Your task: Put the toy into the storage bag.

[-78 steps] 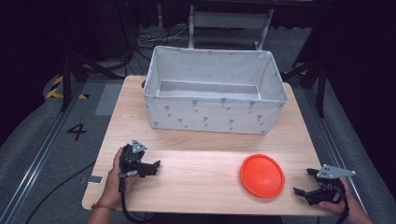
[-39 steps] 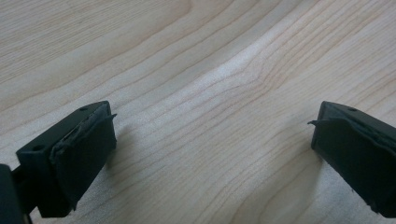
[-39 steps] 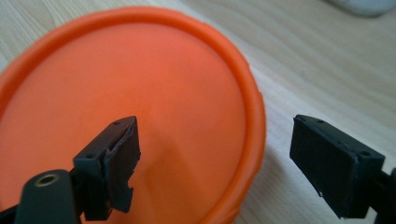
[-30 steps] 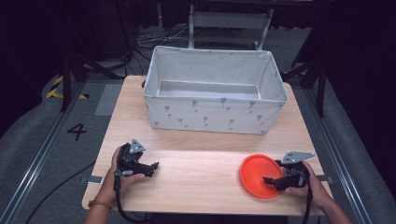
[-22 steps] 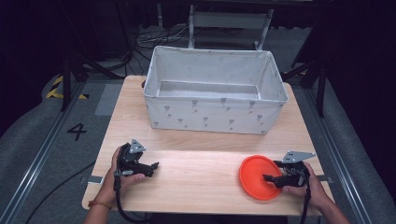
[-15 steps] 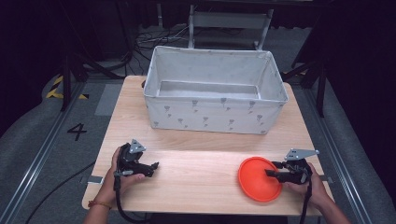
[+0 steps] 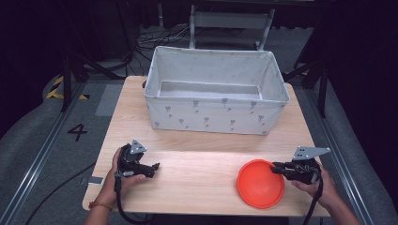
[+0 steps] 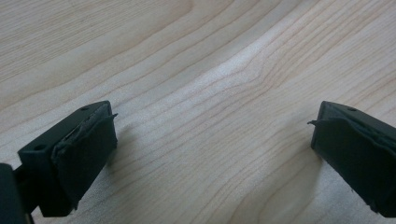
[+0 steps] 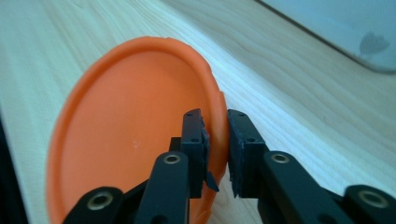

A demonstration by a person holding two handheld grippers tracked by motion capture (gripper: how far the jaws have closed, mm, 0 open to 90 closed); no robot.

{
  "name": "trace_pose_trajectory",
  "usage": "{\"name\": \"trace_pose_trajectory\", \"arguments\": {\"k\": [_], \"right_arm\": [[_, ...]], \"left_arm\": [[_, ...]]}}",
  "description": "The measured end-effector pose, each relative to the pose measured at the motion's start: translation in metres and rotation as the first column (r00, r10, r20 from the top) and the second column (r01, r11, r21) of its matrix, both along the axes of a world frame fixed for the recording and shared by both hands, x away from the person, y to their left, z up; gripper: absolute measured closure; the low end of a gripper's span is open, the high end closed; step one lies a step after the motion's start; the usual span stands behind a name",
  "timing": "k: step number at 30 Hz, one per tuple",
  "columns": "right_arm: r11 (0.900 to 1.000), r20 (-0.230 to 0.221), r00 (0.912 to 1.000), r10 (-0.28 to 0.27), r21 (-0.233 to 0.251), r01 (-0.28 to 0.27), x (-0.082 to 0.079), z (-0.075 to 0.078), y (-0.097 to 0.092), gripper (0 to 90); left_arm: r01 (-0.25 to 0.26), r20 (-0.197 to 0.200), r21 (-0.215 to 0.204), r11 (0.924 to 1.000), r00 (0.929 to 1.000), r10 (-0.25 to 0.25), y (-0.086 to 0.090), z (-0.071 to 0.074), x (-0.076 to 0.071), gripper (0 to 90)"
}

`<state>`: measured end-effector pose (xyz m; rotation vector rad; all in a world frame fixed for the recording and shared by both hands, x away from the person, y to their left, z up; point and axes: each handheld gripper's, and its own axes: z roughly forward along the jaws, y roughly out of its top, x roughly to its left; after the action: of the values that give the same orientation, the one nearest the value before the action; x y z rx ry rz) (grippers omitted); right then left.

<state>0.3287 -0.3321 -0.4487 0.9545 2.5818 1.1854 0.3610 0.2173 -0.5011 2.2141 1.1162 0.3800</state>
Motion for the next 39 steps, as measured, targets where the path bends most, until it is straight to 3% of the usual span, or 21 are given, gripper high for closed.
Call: {"name": "trace_pose_trajectory", "arguments": {"k": [4, 8, 9, 11, 18, 28, 36, 38, 39], "right_arm": [[0.9984, 0.028, 0.998, 0.057, -0.004, -0.057, -0.002, 0.02, 0.011, 81.8], [0.9896, 0.082, 0.9901, 0.114, -0.098, -0.106, -0.008, 0.043, 0.027, 81.8], [0.9896, 0.082, 0.9901, 0.114, -0.098, -0.106, -0.008, 0.043, 0.027, 81.8], [0.9782, 0.112, 0.9822, 0.151, -0.16, -0.132, -0.01, 0.061, 0.038, 81.8], [0.9612, 0.165, 0.9713, 0.171, -0.244, -0.128, -0.009, 0.089, 0.045, 81.9], [0.9626, 0.207, 0.9653, 0.16, -0.249, -0.106, -0.005, 0.115, 0.036, 82.0], [0.9672, 0.255, 0.9587, 0.126, -0.247, -0.062, -0.001, 0.147, 0.018, 82.0], [0.9696, 0.282, 0.9526, 0.114, -0.24, -0.045, 0.001, 0.161, 0.011, 82.0], [0.9696, 0.282, 0.9526, 0.114, -0.24, -0.045, 0.001, 0.161, 0.011, 82.0]], "left_arm": [[-0.001, 0.0, 0.0, 1.0, 1.0, 0.001, 0.0, 0.0, 0.0, 0.6], [-0.001, 0.0, 0.0, 1.0, 1.0, 0.001, 0.0, 0.0, 0.0, 0.6], [-0.001, 0.0, 0.0, 1.0, 1.0, 0.001, 0.0, 0.0, 0.0, 0.5], [-0.001, 0.0, 0.0, 1.0, 1.0, 0.001, 0.0, 0.0, 0.0, 0.5], [0.0, 0.0, 0.0, 1.0, 1.0, 0.0, 0.0, 0.0, 0.0, 0.5], [0.0, 0.0, 0.0, 1.0, 1.0, 0.0, 0.0, 0.0, 0.0, 0.5], [0.002, -0.001, 0.001, 1.0, 1.0, -0.002, 0.001, 0.0, 0.0, 0.6], [0.003, -0.001, 0.001, 1.0, 1.0, -0.003, 0.001, 0.0, 0.0, 0.6], [0.006, 0.003, 0.004, 1.0, 1.0, -0.006, 0.001, 0.0, 0.0, 0.6]]}}
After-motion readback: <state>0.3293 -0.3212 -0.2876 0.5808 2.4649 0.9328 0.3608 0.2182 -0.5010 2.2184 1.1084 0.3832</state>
